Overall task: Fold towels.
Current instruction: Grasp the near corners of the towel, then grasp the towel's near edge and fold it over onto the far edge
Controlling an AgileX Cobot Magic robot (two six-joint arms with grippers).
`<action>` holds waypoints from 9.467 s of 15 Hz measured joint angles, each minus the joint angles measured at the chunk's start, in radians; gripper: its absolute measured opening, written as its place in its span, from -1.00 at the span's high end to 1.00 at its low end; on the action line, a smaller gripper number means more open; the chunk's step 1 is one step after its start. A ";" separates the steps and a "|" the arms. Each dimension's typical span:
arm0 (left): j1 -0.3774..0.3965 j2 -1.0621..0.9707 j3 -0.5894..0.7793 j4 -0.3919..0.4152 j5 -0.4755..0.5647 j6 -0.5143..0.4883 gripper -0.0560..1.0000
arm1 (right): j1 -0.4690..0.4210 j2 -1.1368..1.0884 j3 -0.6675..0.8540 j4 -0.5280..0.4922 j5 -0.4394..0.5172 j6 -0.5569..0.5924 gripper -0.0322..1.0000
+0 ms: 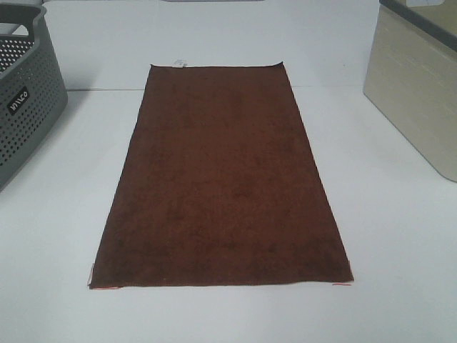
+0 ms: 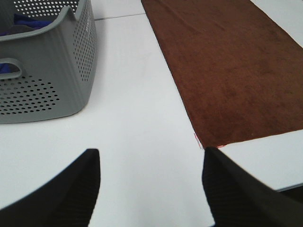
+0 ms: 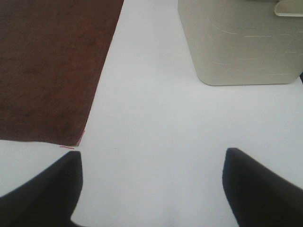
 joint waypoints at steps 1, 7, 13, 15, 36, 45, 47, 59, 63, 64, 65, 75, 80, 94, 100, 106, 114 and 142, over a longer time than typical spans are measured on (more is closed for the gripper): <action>0.000 0.000 0.000 0.000 0.000 0.000 -0.25 | 0.000 0.000 0.000 0.000 0.000 0.000 -0.55; 0.000 0.000 0.000 0.000 0.000 0.000 -0.25 | 0.000 0.000 0.000 0.000 0.000 0.000 -0.55; 0.000 0.000 0.000 0.000 0.000 0.000 -0.25 | 0.000 0.000 0.000 0.000 0.000 0.000 -0.55; 0.000 0.000 0.000 0.000 0.000 0.000 -0.25 | 0.000 0.000 0.000 0.000 0.000 0.000 -0.55; 0.000 0.000 0.000 0.000 0.000 0.000 -0.25 | 0.000 0.000 0.000 0.000 0.000 0.000 -0.55; 0.000 0.000 0.000 0.000 0.000 0.000 -0.25 | 0.000 0.000 0.000 0.000 0.000 0.000 -0.55; 0.000 0.000 0.000 0.000 0.000 0.000 -0.25 | 0.000 0.000 0.000 0.000 0.000 0.000 -0.55; 0.000 0.170 -0.010 -0.086 -0.298 -0.087 -0.25 | 0.000 0.145 -0.029 0.000 -0.101 0.038 -0.54; 0.000 0.448 -0.010 -0.296 -0.375 -0.081 -0.25 | 0.000 0.403 -0.029 0.027 -0.144 0.106 -0.54; 0.000 0.548 -0.010 -0.378 -0.385 -0.047 -0.25 | 0.000 0.538 -0.030 0.066 -0.150 0.107 -0.54; 0.000 0.640 -0.010 -0.459 -0.395 0.025 -0.25 | 0.000 0.587 -0.030 0.083 -0.152 0.107 -0.54; 0.000 1.540 -0.011 -1.076 -0.493 0.719 -0.25 | 0.000 1.431 -0.031 0.630 -0.464 -0.339 -0.53; 0.000 1.739 -0.014 -1.349 -0.508 1.007 -0.25 | 0.000 1.647 -0.082 0.827 -0.513 -0.583 -0.53; -0.097 1.984 -0.120 -1.557 -0.384 1.242 -0.17 | 0.131 1.880 -0.203 1.032 -0.555 -0.632 -0.26; -0.117 2.005 -0.147 -1.549 -0.460 1.249 0.88 | 0.132 1.924 -0.202 1.078 -0.557 -0.680 0.94; -0.117 1.917 -0.127 -1.371 -0.492 1.110 0.88 | 0.132 1.862 -0.177 0.994 -0.559 -0.603 0.94; -0.117 1.653 0.185 -1.341 -0.491 1.084 0.88 | 0.132 1.585 0.095 1.004 -0.490 -0.580 0.94; -0.116 2.369 -1.268 -0.995 -0.649 0.669 0.88 | 0.132 2.470 -1.662 0.482 -0.313 -0.164 0.94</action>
